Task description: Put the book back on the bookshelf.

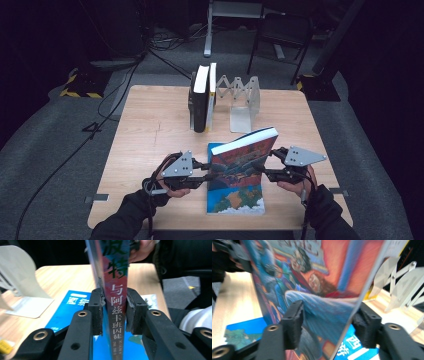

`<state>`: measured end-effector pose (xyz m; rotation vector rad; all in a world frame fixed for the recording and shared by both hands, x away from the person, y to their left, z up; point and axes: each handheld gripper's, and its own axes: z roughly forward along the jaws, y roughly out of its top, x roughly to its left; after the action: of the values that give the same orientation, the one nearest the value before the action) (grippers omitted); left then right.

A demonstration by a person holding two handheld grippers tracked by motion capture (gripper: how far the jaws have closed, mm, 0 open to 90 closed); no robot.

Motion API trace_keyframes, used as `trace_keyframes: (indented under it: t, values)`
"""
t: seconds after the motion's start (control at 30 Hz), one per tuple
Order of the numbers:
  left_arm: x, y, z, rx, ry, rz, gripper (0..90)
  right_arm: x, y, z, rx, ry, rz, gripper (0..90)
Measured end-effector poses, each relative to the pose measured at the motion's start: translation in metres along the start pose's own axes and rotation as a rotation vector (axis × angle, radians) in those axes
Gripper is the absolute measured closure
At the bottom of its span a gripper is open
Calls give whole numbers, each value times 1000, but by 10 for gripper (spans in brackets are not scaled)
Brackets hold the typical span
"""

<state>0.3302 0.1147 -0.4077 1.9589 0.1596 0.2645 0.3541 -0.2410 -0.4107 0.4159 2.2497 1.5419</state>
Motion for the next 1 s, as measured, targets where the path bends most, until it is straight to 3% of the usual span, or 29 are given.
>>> trace_keyframes:
  t: [0.1,0.23,0.43,0.57,0.77,0.9,1.0]
  values:
    - [1,0,-1,1,9,0,708,2,3,-9,-33,32,-22,546]
    - [-1,0,1,-1,-2,1,712,3,5,-11,-35,30,-31,548]
    - [2,2,2,10,48,-7,701,3,7,-9,-31,13,-53,615]
    - [11,4,8,14,106,-12,701,1,9,-10,-46,-4,-55,647]
    - [22,4,13,5,116,-35,709,2,9,-14,-55,-16,-58,686]
    - [32,6,17,3,140,-45,692,5,11,-17,-61,13,-72,715]
    - [38,7,22,-1,137,-59,681,10,13,-19,-36,-1,-91,704]
